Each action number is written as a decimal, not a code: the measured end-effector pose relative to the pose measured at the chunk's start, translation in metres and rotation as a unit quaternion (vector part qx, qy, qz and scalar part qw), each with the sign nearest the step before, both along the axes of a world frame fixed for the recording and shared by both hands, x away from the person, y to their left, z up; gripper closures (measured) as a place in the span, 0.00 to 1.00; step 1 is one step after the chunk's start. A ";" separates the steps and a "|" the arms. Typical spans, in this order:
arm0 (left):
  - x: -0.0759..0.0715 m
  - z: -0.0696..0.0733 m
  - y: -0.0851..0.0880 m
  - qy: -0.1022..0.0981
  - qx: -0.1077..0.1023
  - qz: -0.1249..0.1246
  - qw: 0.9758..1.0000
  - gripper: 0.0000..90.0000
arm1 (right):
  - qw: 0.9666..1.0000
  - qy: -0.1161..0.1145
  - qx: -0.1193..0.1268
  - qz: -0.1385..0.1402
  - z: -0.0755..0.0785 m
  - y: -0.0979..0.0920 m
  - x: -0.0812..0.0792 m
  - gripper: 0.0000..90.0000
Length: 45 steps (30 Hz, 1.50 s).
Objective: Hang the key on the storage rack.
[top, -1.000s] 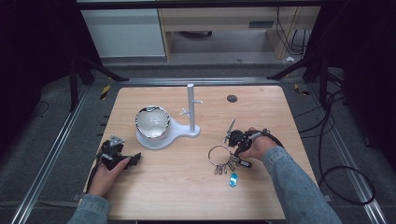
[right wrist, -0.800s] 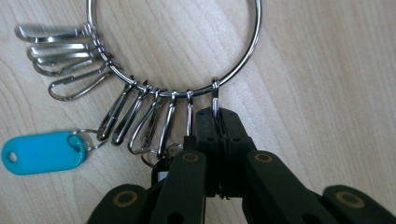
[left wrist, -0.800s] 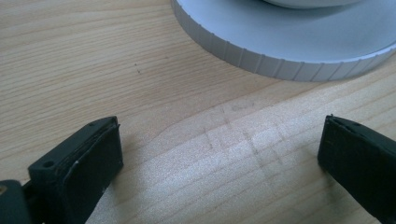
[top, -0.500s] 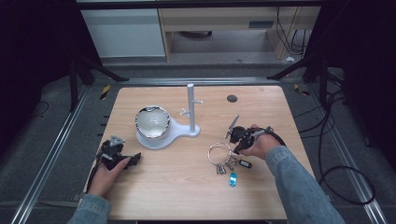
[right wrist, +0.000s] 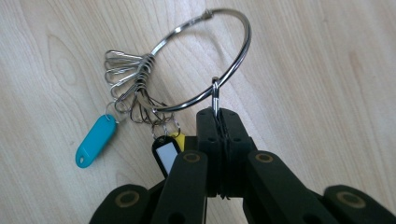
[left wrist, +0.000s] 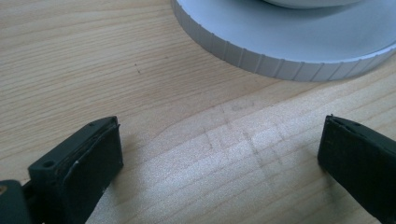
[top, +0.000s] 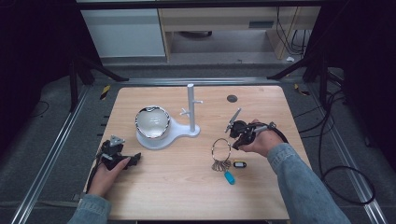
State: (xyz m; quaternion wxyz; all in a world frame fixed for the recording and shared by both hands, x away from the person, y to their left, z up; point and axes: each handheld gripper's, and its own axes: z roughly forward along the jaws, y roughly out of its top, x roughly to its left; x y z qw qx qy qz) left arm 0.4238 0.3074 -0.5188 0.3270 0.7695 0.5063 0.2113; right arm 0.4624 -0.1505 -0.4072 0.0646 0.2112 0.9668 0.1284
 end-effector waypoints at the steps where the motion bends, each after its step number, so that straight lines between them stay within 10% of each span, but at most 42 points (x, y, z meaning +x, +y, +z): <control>1: 0.000 0.000 0.000 0.000 0.000 0.000 1.000 0.00 | 1.000 -0.003 -0.001 0.001 0.002 0.000 0.000 0.99; 45: 0.000 0.000 0.000 0.000 -0.001 0.002 1.000 0.00 | 0.998 -0.048 0.042 -0.019 0.069 0.013 0.013 0.99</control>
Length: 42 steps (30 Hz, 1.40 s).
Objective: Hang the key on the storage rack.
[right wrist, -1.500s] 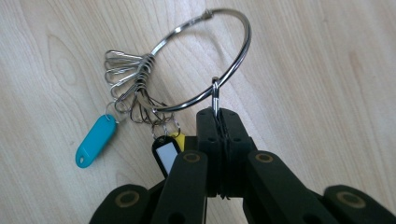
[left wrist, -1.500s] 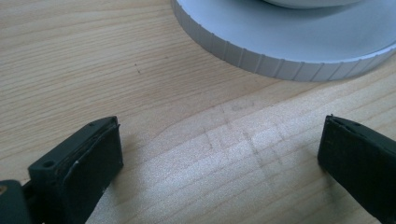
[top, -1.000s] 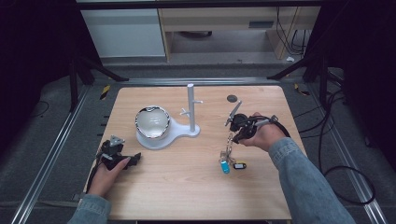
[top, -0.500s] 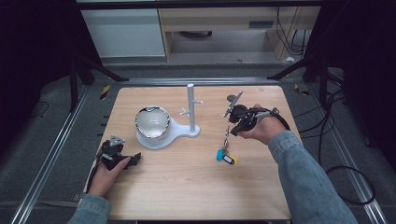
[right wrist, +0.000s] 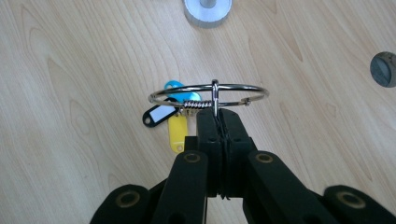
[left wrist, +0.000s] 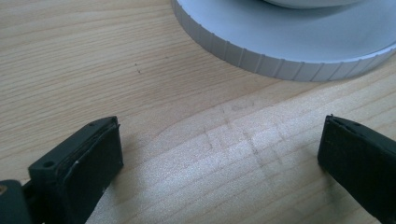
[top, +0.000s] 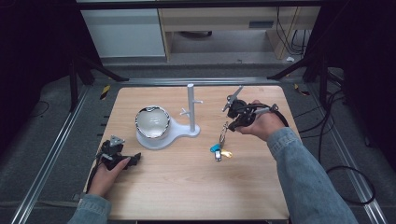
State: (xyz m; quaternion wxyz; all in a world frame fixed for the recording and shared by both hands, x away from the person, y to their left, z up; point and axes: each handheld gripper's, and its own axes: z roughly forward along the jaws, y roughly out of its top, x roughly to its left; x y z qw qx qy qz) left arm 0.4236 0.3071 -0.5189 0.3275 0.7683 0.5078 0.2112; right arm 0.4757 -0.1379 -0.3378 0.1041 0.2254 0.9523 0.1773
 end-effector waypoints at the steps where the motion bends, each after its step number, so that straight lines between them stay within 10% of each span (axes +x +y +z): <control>1: 0.000 0.000 0.000 0.000 0.000 0.000 1.000 0.00 | 1.000 0.000 0.000 0.000 0.000 0.000 0.000 0.99; 42: 0.000 0.000 0.000 0.000 0.001 -0.001 1.000 0.00 | 0.999 -0.032 0.010 0.006 0.050 0.019 0.011 0.99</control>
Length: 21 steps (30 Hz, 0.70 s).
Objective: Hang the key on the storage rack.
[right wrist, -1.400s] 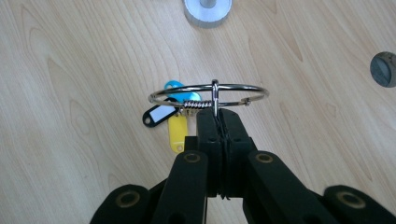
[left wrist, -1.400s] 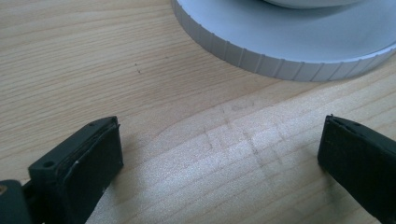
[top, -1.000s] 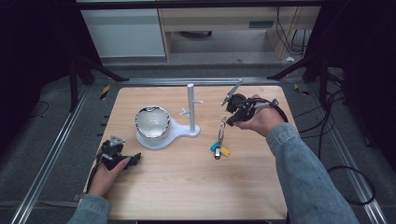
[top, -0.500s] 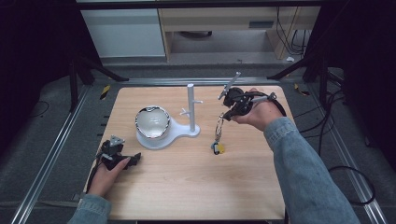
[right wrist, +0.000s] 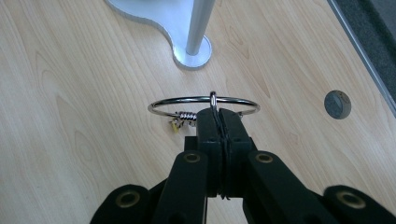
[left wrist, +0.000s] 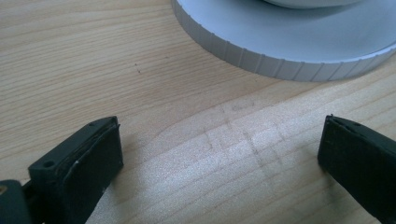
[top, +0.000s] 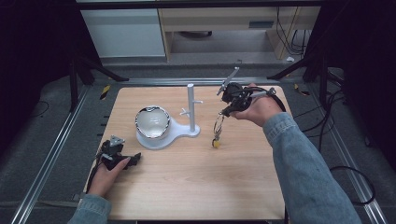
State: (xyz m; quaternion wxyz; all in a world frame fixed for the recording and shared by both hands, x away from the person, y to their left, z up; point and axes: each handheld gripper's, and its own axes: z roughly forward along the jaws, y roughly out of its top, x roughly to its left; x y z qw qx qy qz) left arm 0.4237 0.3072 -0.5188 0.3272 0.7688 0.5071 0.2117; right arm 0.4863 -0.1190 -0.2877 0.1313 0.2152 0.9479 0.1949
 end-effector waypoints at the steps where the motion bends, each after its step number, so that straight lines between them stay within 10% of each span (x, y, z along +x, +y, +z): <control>1: 0.000 0.000 0.000 0.000 0.000 0.000 1.000 0.00 | 1.000 0.000 0.000 0.000 0.000 0.000 0.000 0.99; 21: 0.000 0.000 0.000 0.000 0.000 0.000 1.000 0.00 | 1.000 -0.011 0.004 0.006 0.016 0.015 0.005 0.99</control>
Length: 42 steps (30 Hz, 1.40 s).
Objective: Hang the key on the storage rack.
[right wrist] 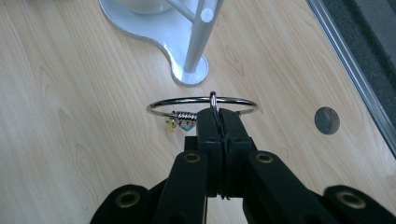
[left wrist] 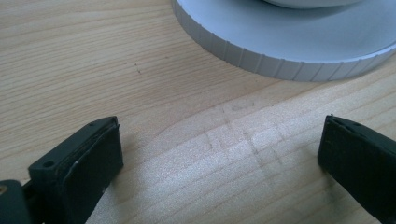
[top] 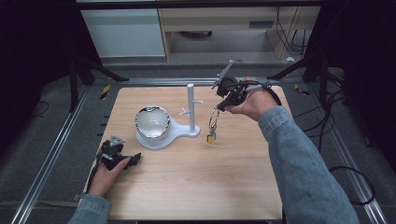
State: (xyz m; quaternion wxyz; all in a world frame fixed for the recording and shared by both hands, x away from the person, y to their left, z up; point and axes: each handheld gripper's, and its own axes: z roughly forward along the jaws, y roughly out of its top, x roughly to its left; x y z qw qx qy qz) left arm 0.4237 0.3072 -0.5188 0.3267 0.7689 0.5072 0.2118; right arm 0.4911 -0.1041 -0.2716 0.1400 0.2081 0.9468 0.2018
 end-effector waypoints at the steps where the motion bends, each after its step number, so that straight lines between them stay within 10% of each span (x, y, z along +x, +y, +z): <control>1: 0.000 0.000 0.000 0.000 0.000 0.000 1.000 0.00 | 1.000 -0.001 -0.001 0.001 0.001 0.001 0.001 0.99; 42: 0.000 0.000 0.000 0.000 0.000 0.000 1.000 0.00 | 1.000 -0.016 0.017 0.002 0.022 0.023 0.015 0.99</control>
